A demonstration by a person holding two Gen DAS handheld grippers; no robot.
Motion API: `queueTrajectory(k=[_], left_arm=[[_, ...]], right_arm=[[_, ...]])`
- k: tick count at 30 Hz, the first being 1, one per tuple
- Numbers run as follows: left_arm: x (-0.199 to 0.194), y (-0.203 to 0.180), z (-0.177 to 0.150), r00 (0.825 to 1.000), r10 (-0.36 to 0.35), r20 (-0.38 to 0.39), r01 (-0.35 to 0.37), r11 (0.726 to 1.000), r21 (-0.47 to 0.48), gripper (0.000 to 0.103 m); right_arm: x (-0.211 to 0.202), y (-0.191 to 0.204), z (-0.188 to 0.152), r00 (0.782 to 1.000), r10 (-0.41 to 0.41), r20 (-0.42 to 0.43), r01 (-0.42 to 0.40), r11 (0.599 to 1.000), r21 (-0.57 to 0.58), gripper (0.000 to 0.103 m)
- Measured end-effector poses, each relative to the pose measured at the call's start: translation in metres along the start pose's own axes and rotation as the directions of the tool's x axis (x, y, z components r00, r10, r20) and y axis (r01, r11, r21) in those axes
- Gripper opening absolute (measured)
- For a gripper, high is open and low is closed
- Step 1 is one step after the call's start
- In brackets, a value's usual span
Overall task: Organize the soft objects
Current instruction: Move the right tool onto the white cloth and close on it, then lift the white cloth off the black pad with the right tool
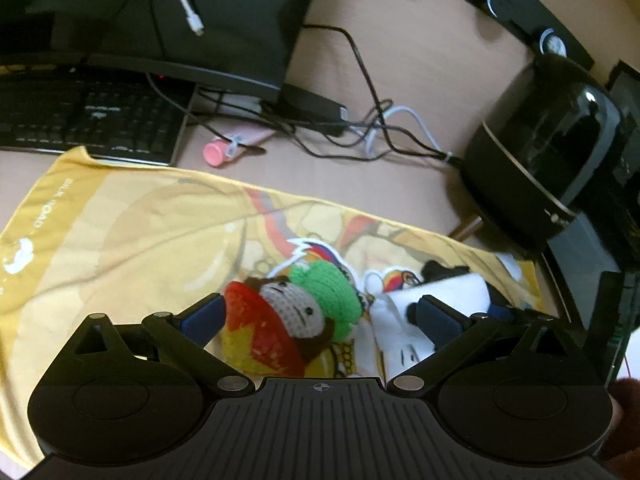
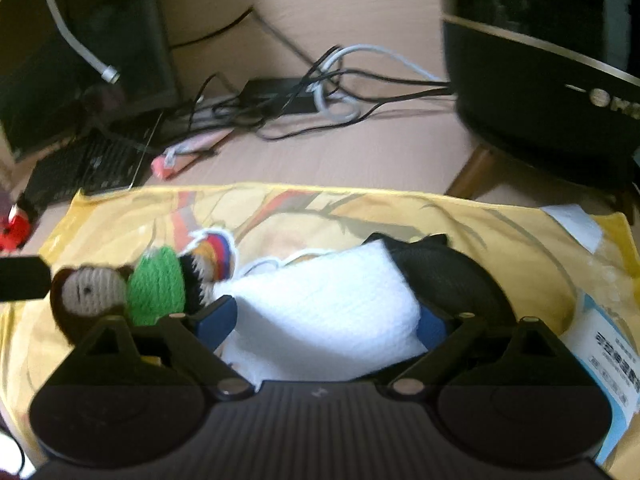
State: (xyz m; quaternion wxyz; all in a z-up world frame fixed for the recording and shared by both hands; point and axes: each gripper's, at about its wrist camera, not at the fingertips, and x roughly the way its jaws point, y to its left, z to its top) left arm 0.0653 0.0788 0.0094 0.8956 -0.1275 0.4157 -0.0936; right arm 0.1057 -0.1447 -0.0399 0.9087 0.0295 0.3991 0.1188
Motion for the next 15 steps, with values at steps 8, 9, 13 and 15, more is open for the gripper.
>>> queueTrajectory(k=[8,9,13,15], left_arm=[[0.008,-0.008,-0.003,0.998,-0.007,-0.056,0.009,0.999,0.042,0.103],[0.009,-0.008,-0.004,0.998,-0.004,-0.066,0.007,0.999,0.037,0.103],[0.014,-0.003,-0.008,0.994,0.007,-0.112,-0.006,1.0,0.011,0.103],[0.017,-0.002,-0.008,0.992,0.015,-0.127,-0.014,1.0,0.006,0.103]], right_arm=[[0.009,0.009,-0.004,1.0,-0.011,-0.022,0.009,0.997,-0.082,0.103],[0.01,0.01,-0.005,1.0,-0.016,-0.023,0.013,0.995,-0.101,0.103],[0.011,0.016,-0.013,0.999,-0.034,-0.004,0.033,0.985,-0.17,0.103],[0.012,0.022,-0.02,0.998,-0.061,0.014,0.062,0.973,-0.224,0.103]])
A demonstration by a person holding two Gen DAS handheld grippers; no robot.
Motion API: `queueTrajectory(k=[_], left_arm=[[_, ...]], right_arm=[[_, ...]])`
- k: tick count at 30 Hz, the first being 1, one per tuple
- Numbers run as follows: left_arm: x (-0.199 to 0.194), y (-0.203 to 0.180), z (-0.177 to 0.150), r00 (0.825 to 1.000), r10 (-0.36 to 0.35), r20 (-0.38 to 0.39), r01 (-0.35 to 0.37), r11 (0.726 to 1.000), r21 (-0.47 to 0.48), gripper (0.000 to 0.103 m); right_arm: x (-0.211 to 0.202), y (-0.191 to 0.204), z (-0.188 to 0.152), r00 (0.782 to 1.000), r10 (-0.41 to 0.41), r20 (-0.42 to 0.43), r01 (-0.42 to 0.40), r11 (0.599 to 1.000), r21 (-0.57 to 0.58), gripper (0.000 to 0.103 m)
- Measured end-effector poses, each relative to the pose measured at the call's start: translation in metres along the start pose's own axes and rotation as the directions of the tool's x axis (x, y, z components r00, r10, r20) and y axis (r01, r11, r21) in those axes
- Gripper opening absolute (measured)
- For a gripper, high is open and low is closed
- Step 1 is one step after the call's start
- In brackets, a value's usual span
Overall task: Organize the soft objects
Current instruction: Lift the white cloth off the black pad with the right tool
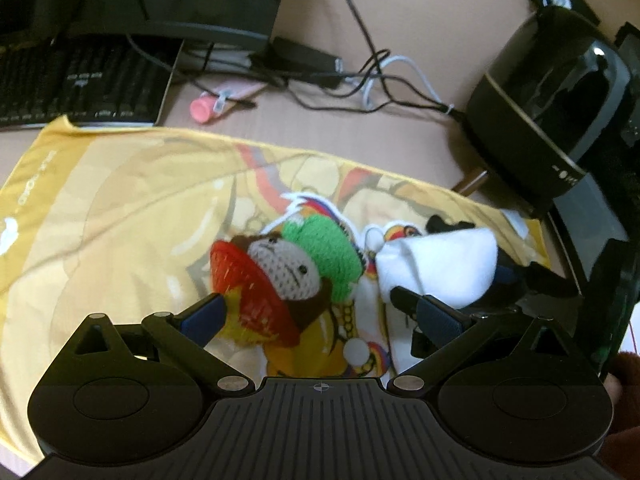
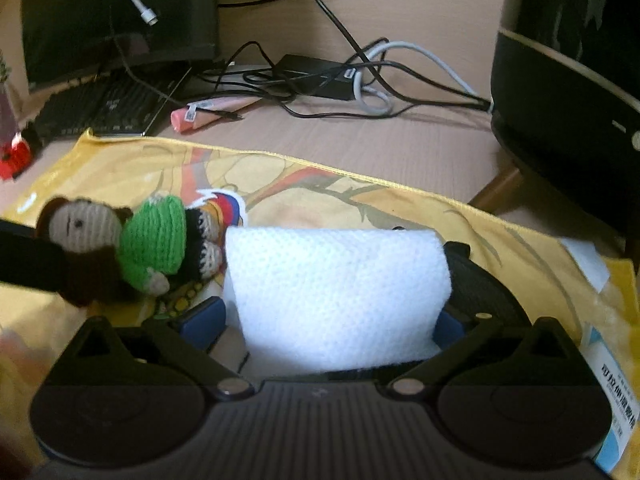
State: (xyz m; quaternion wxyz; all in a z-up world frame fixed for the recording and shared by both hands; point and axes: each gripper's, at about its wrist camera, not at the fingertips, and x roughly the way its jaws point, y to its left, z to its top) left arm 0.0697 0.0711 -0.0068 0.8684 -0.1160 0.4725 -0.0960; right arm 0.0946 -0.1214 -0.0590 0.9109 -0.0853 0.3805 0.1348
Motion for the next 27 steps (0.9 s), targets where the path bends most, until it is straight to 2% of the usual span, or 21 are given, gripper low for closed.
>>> queueTrajectory(k=[4,15,21,27], left_arm=[[0.005,-0.001,0.003,0.999,0.033,-0.02,-0.033,0.999,0.009,0.103],[0.015,-0.006,0.011,0.993,0.108,-0.055,-0.106,0.994,0.027,0.103],[0.019,-0.011,0.012,0.987,0.149,-0.068,-0.145,0.988,0.059,0.103],[0.02,-0.009,0.011,0.984,0.157,-0.079,-0.153,0.987,0.057,0.103]], right_arm=[[0.002,0.012,-0.008,0.998,-0.051,0.035,0.053,0.996,-0.077,0.103],[0.009,0.004,-0.016,0.99,-0.032,0.14,0.037,0.999,-0.029,0.103],[0.01,0.002,-0.016,0.988,-0.023,0.15,0.027,0.999,-0.026,0.103],[0.01,0.002,-0.016,0.989,-0.024,0.148,0.028,0.999,-0.027,0.103]])
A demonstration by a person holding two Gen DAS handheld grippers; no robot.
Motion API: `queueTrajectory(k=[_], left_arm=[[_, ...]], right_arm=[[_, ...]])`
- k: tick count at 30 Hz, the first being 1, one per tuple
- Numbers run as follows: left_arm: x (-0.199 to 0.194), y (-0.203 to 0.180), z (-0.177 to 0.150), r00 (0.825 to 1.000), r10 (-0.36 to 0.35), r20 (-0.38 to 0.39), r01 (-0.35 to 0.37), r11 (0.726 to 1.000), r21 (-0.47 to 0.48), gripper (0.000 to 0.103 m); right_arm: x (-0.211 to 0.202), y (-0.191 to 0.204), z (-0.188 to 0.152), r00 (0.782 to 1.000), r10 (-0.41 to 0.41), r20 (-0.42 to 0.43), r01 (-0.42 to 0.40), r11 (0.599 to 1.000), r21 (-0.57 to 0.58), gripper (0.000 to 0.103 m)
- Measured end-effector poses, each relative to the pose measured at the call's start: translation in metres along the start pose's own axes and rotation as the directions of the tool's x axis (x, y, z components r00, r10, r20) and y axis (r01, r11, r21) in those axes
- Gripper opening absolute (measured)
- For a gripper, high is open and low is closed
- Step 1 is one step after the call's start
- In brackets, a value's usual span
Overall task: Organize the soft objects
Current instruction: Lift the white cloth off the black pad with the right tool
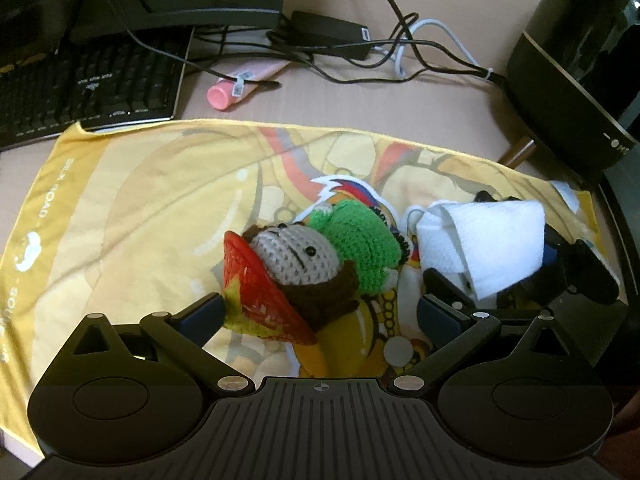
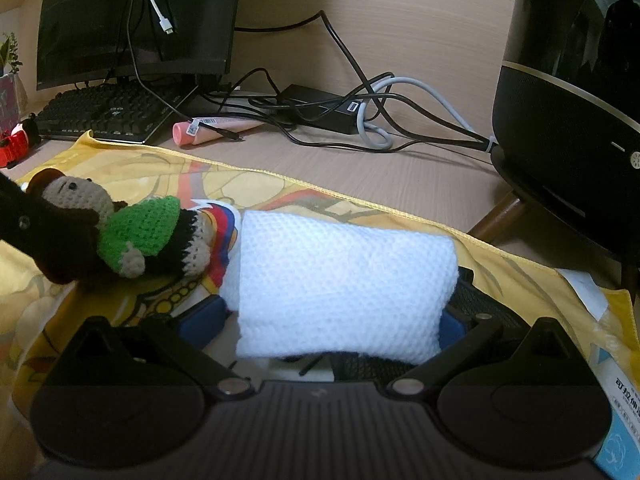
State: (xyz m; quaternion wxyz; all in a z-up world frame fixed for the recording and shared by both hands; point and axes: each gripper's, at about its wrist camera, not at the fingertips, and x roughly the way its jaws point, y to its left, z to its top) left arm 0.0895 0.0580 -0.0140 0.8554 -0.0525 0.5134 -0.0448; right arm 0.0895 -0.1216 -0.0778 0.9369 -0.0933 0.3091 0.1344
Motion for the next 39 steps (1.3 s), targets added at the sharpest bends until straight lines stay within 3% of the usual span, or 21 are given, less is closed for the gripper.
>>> queueTrajectory(k=[7,12,16,18,20,22,23,25,26,30,32,34,36,37,39], left_arm=[[0.004,0.007,0.002,0.999,0.009,-0.031,-0.01,0.999,-0.033,0.103],[-0.002,0.007,0.003,1.0,-0.019,-0.001,0.019,0.999,-0.036,0.103],[-0.002,0.01,0.002,0.999,-0.031,0.007,0.032,0.998,-0.056,0.103],[-0.001,0.013,0.002,0.999,-0.038,0.006,0.038,0.997,-0.074,0.103],[-0.001,0.013,0.001,0.999,-0.039,0.006,0.039,0.996,-0.078,0.103],[-0.005,0.013,0.001,0.999,-0.035,0.017,0.036,0.997,-0.071,0.103],[-0.007,0.013,0.001,0.999,-0.034,0.026,0.035,0.997,-0.067,0.103],[-0.012,0.014,0.0,0.998,-0.036,0.049,0.04,0.997,-0.067,0.103],[-0.014,0.015,-0.001,0.997,-0.043,0.06,0.047,0.996,-0.076,0.103],[-0.016,0.024,-0.002,0.99,-0.115,0.079,0.124,0.986,-0.112,0.103],[-0.021,0.025,-0.003,0.986,-0.132,0.1,0.14,0.987,-0.079,0.103],[-0.029,0.023,-0.006,0.983,-0.106,0.147,0.105,0.994,0.014,0.103],[-0.035,0.018,-0.01,0.98,-0.07,0.187,0.044,0.989,0.139,0.103],[-0.036,0.016,-0.012,0.979,-0.064,0.196,0.025,0.98,0.195,0.103],[-0.035,0.013,-0.014,0.979,-0.075,0.19,0.021,0.962,0.272,0.103]], right_arm=[[0.002,-0.001,0.003,1.0,0.013,-0.024,-0.013,1.0,-0.019,0.103],[-0.004,-0.006,0.019,0.997,0.026,-0.076,-0.031,0.997,-0.076,0.099],[-0.029,-0.023,0.044,0.997,0.074,-0.021,-0.074,0.997,-0.006,0.1],[-0.023,-0.031,0.05,0.991,0.122,-0.06,-0.12,0.992,0.041,0.099],[-0.006,-0.036,0.05,0.982,0.145,-0.12,-0.136,0.987,0.084,0.088],[0.015,-0.037,0.047,0.971,0.141,-0.196,-0.124,0.988,0.098,0.065],[0.02,-0.037,0.046,0.97,0.125,-0.208,-0.107,0.99,0.094,0.061],[0.017,-0.038,0.048,0.975,0.121,-0.185,-0.106,0.99,0.089,0.037],[0.015,-0.04,0.049,0.974,0.133,-0.181,-0.116,0.988,0.102,0.032],[-0.006,-0.057,0.056,0.978,0.127,-0.166,-0.098,0.98,0.173,0.023],[-0.022,-0.062,0.065,0.983,0.117,-0.142,-0.092,0.981,0.172,0.023],[-0.037,-0.061,0.079,0.982,0.151,-0.111,-0.13,0.976,0.177,0.023],[-0.044,-0.053,0.096,0.968,0.237,-0.086,-0.217,0.957,0.192,0.023],[-0.041,-0.046,0.102,0.948,0.306,-0.091,-0.281,0.935,0.217,0.023],[-0.026,-0.027,0.108,0.874,0.468,-0.127,-0.417,0.859,0.298,0.023]])
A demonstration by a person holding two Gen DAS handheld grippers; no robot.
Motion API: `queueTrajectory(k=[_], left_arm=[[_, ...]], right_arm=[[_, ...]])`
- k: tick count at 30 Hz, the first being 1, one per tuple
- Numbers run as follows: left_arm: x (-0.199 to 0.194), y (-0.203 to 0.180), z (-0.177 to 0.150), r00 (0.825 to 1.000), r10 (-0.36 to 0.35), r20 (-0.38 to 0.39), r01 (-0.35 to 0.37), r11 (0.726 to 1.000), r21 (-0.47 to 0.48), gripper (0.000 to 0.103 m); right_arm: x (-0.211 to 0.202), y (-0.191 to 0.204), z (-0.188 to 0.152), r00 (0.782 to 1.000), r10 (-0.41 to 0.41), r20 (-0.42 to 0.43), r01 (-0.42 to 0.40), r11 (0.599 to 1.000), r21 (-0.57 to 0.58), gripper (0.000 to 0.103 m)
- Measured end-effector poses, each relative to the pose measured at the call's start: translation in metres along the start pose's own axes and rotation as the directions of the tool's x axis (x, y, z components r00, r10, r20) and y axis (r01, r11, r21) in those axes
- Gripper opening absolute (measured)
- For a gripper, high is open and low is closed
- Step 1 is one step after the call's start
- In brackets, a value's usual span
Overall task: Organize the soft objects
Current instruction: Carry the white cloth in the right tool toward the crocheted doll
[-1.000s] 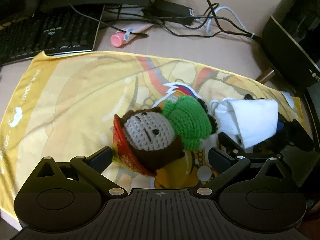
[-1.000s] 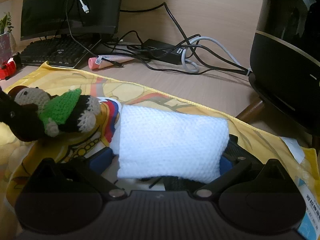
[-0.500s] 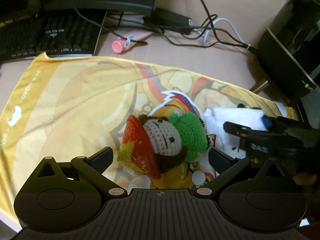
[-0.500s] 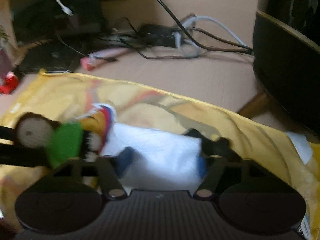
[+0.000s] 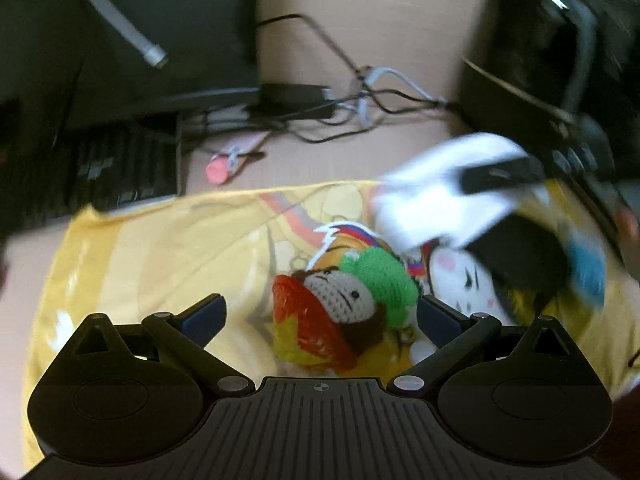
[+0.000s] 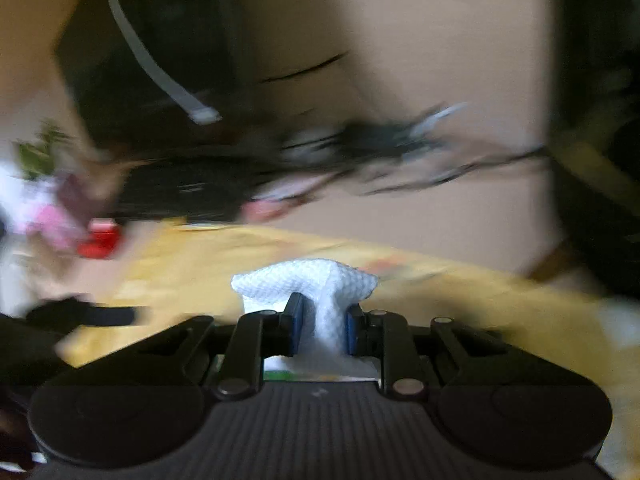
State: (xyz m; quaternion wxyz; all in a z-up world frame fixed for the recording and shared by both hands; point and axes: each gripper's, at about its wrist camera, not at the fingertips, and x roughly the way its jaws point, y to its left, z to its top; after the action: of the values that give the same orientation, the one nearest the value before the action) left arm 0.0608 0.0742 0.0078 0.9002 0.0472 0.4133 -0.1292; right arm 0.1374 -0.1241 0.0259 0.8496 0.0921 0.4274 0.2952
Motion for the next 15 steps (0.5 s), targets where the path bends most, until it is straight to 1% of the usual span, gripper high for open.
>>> queueTrajectory(k=[1,3,4,5,7,8,10,12,13,15], left_arm=[[0.002,-0.002,0.0,1.0,-0.01,-0.01,0.011,1.0,0.03,0.103],[0.004,-0.009,0.002,0.999,-0.026,-0.019,0.027,0.997,0.071,0.103],[0.004,-0.012,0.002,0.999,-0.029,-0.016,0.03,0.996,0.082,0.103],[0.003,-0.014,0.002,1.0,-0.029,-0.009,0.03,0.996,0.088,0.103],[0.002,-0.016,0.001,0.999,-0.032,0.006,0.031,0.995,0.091,0.103],[0.001,-0.015,0.0,0.999,-0.038,0.01,0.037,0.996,0.077,0.103],[0.004,-0.011,0.0,0.999,-0.05,0.004,0.049,0.998,0.039,0.103],[0.008,-0.007,0.0,0.999,-0.053,-0.007,0.053,0.999,0.009,0.103],[0.007,-0.007,0.001,0.998,-0.057,-0.005,0.057,0.998,0.009,0.103],[0.003,-0.008,0.003,0.997,-0.077,0.012,0.077,0.997,0.033,0.103]], right_arm=[[0.013,0.004,-0.001,0.998,0.051,-0.042,-0.05,0.998,0.024,0.023],[0.036,0.011,-0.006,0.988,0.11,-0.109,-0.105,0.993,0.052,0.023],[0.043,0.012,-0.008,0.987,0.1,-0.128,-0.095,0.994,0.05,0.023],[0.047,0.012,-0.012,0.989,0.059,-0.134,-0.055,0.998,0.033,0.023],[0.047,0.001,-0.018,0.991,0.008,-0.136,-0.002,0.999,0.049,0.023],[0.044,-0.005,-0.021,0.991,-0.007,-0.135,0.016,0.998,0.066,0.023],[0.041,-0.015,-0.026,0.989,-0.073,-0.125,0.082,0.994,0.071,0.023],[0.037,-0.018,-0.032,0.984,-0.142,-0.11,0.147,0.989,0.035,0.023],[0.035,-0.018,-0.035,0.981,-0.166,-0.105,0.168,0.986,0.011,0.023],[0.03,-0.013,-0.039,0.979,-0.18,-0.096,0.177,0.983,-0.043,0.023]])
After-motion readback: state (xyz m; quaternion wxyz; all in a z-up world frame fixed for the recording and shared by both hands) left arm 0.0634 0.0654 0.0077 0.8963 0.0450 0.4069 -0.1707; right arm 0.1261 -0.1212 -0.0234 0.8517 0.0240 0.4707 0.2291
